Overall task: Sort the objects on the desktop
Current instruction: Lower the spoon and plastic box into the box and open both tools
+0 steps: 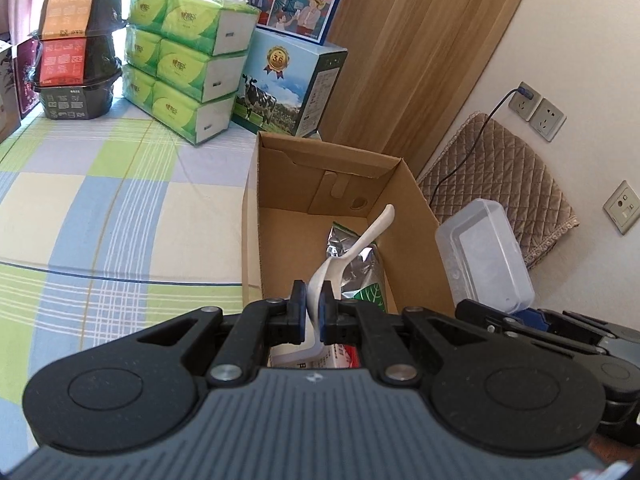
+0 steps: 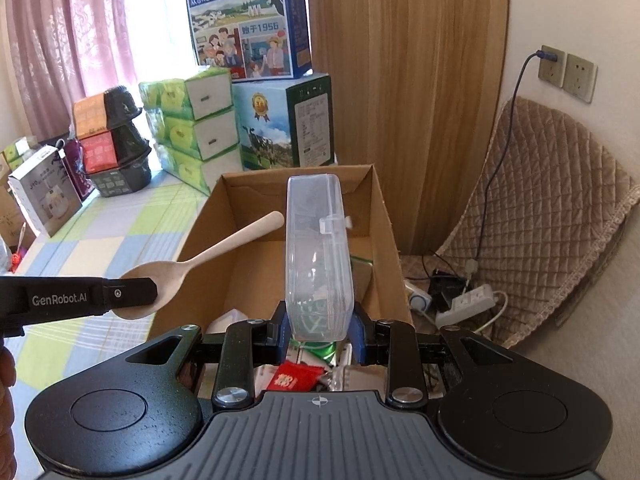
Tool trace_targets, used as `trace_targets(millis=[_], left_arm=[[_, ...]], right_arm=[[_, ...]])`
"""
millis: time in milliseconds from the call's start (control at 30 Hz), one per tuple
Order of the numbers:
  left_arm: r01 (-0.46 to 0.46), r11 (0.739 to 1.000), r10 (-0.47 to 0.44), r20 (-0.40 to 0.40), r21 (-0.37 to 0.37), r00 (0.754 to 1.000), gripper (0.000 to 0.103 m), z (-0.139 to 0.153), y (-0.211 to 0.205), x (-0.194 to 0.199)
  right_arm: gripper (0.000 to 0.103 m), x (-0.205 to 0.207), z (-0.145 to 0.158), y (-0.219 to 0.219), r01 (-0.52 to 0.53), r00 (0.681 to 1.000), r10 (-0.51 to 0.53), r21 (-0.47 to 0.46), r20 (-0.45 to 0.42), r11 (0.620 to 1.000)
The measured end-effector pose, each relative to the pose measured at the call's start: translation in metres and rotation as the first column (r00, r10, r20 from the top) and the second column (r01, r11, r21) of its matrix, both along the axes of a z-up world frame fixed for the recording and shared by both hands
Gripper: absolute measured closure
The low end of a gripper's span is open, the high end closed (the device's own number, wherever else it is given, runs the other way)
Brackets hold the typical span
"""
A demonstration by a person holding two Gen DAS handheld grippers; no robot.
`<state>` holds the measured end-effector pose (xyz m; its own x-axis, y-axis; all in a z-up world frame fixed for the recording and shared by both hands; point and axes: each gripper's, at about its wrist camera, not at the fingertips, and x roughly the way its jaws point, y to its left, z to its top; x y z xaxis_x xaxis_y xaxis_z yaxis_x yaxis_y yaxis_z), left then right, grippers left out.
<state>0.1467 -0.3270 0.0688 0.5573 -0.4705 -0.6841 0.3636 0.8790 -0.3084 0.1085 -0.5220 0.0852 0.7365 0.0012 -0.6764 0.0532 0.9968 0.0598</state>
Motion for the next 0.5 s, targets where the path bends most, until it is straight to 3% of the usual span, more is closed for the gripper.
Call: trace_targets(millis=[500], left_arm=[[0.006, 0.999, -0.006, -0.024, 0.032, 1.0, 0.1, -0.019, -0.025, 0.036]], right_arm=[[0.076, 0.041, -0.02, -0.013, 0.001, 0.998, -0.002, -0.025, -0.062, 1.0]])
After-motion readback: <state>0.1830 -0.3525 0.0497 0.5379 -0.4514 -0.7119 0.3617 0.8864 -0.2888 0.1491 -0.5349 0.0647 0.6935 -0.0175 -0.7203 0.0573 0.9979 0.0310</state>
